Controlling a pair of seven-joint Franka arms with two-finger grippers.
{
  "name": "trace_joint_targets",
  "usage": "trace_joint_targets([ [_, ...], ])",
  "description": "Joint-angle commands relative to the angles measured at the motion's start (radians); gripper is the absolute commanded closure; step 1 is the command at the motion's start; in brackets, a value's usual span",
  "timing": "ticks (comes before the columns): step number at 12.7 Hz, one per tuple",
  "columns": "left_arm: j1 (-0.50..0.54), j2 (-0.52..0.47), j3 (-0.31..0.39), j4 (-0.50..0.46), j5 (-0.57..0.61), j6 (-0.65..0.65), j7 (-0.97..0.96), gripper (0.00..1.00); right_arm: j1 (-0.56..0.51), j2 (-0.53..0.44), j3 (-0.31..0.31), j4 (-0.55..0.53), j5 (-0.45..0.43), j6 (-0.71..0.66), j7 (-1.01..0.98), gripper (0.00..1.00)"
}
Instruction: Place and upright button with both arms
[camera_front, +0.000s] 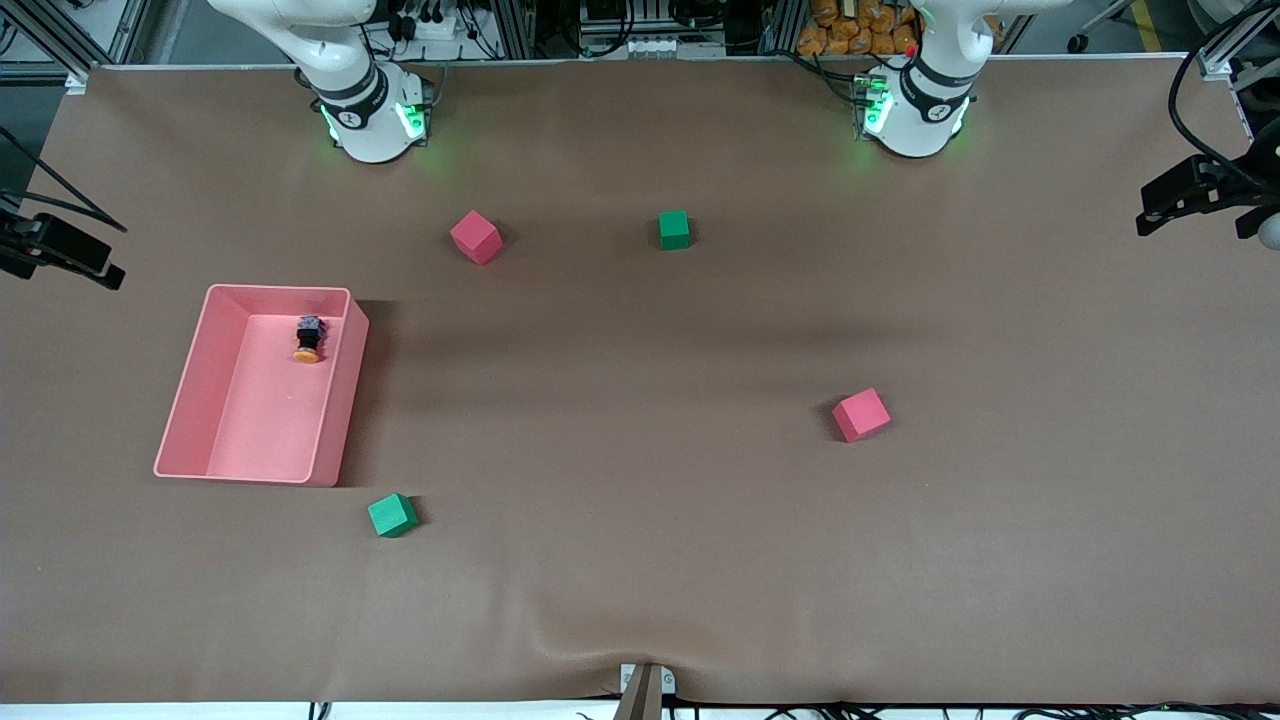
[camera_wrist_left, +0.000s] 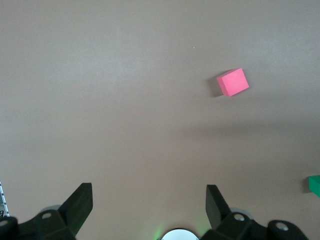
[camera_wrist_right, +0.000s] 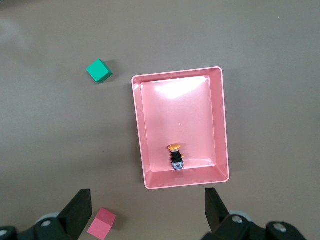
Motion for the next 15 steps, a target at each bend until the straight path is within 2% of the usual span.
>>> trace_joint_targets([
  [1,0.007,-0.002,-0.006,0.009,-0.001,-0.030,-0.008,0.00,-0.018,0.008,0.006,0.017,0.003,-0.002,0.004,0.00],
  [3,0.006,-0.002,-0.006,0.011,-0.002,-0.033,-0.011,0.00,-0.020,0.010,0.008,0.017,0.007,0.001,0.006,0.00],
  [15,-0.005,0.001,-0.007,0.011,-0.002,-0.033,-0.006,0.00,0.061,0.209,0.012,0.015,0.004,0.172,0.004,0.00],
])
